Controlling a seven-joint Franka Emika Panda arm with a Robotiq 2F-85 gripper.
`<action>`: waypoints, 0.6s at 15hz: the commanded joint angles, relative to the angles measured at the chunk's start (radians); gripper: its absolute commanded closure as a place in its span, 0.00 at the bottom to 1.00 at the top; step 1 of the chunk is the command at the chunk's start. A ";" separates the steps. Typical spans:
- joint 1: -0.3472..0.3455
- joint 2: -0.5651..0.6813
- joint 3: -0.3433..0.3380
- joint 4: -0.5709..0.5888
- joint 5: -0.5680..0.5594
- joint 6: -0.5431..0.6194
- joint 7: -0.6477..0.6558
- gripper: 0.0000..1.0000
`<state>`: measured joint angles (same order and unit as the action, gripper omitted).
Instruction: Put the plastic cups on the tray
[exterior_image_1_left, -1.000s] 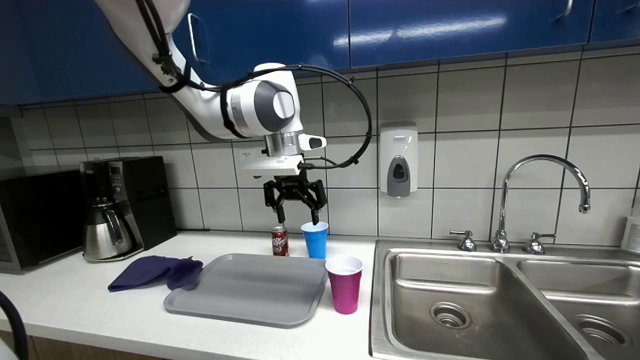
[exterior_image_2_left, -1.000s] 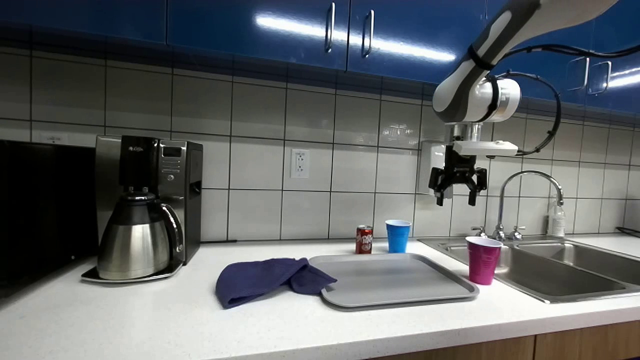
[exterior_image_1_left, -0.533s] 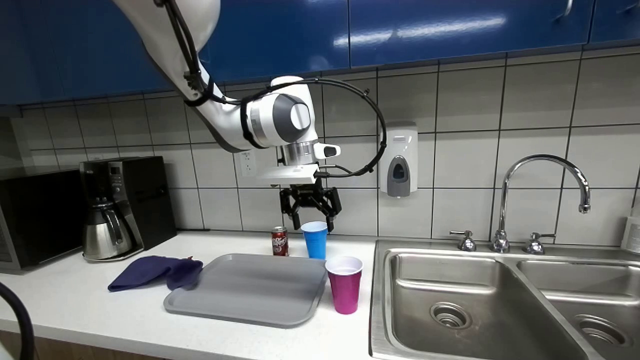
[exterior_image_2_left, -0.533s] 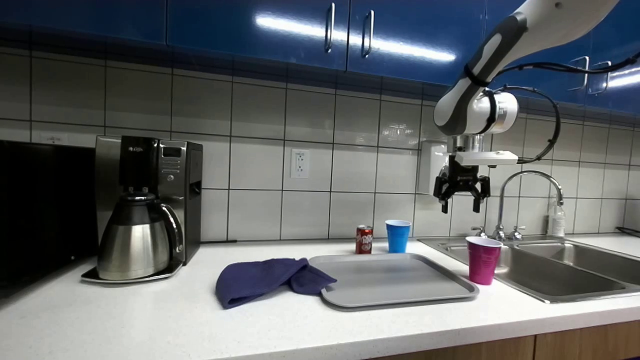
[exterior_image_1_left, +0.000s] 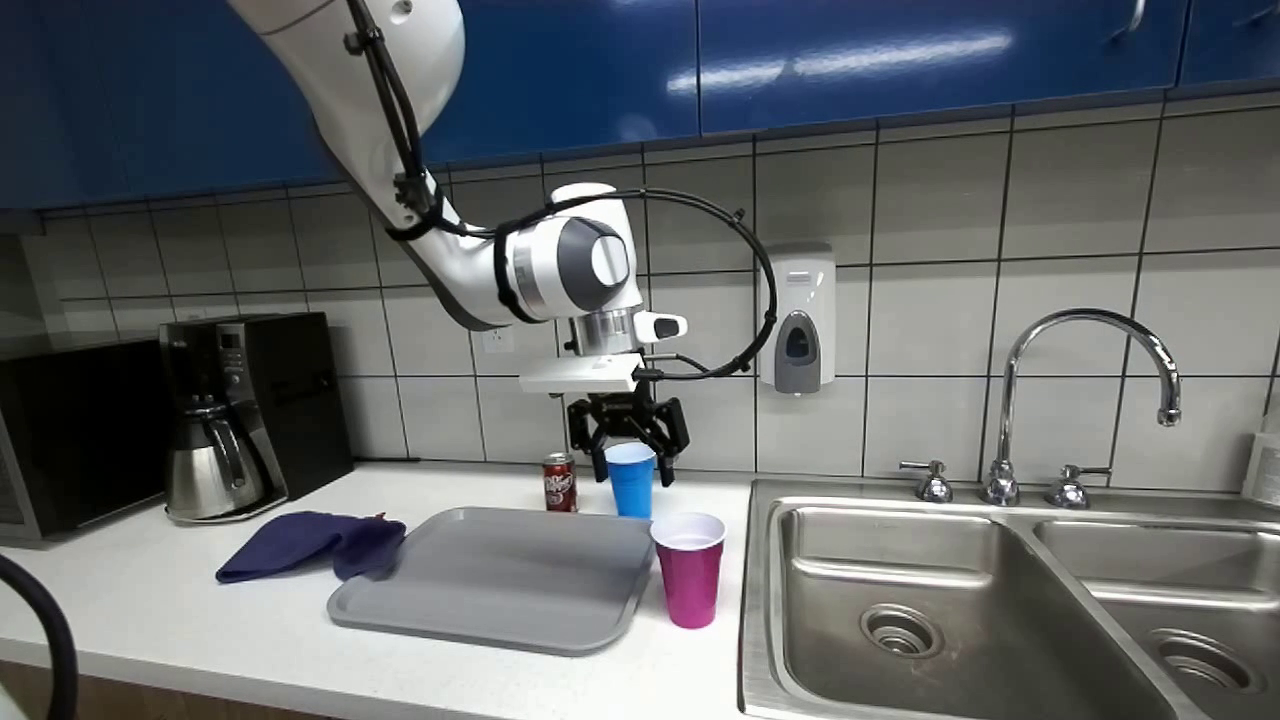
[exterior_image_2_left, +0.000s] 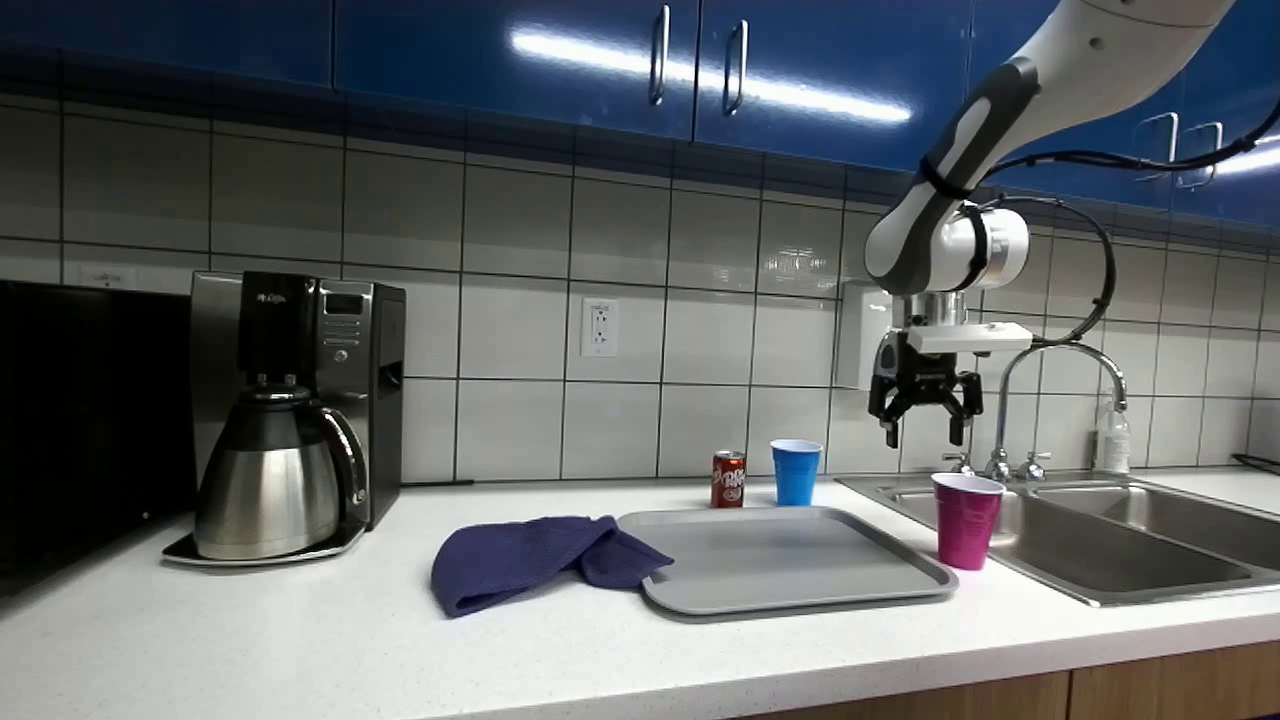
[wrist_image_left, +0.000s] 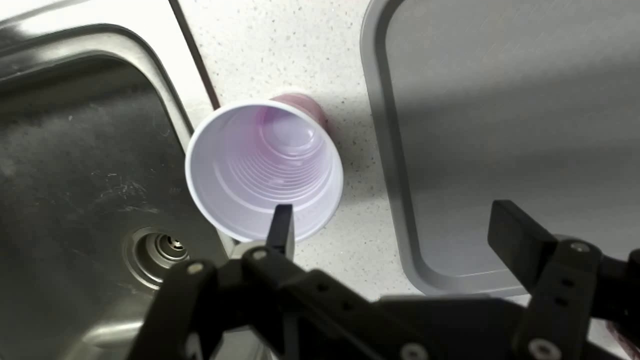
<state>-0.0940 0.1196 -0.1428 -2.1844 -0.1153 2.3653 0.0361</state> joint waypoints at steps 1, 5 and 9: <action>-0.005 0.028 -0.005 0.019 -0.047 0.010 0.051 0.00; -0.005 0.049 -0.016 0.020 -0.073 0.017 0.075 0.00; -0.002 0.073 -0.023 0.020 -0.085 0.024 0.091 0.00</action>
<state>-0.0940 0.1666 -0.1630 -2.1837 -0.1656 2.3820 0.0851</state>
